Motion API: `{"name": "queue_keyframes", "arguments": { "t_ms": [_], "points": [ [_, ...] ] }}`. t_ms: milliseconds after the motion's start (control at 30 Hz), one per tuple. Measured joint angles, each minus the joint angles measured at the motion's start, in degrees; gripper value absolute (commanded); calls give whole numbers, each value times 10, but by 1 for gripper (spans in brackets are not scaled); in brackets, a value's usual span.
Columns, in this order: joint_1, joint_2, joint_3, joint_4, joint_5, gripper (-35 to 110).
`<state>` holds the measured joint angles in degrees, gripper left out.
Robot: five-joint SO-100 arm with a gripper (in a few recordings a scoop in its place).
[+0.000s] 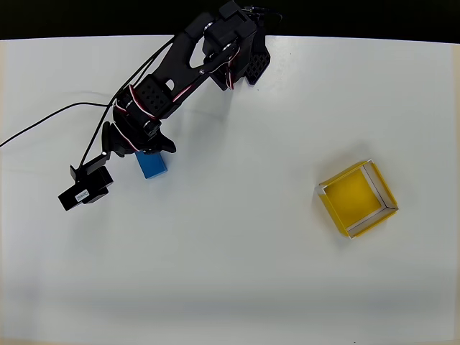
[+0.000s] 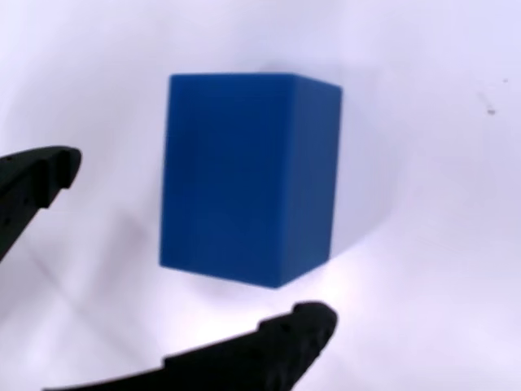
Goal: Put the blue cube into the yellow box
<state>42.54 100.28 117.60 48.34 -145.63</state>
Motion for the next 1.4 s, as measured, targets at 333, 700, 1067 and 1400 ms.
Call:
{"name": "queue_keyframes", "arguments": {
  "t_ms": [333, 700, 1067, 1400],
  "points": [
    [7, -48, 0, -70, -15, 54],
    [-25, -78, 0, -88, 35, 51],
    [-60, -83, 16, -117, 95, 42],
    [-66, -84, 47, -132, 118, 42]
  ]
}}
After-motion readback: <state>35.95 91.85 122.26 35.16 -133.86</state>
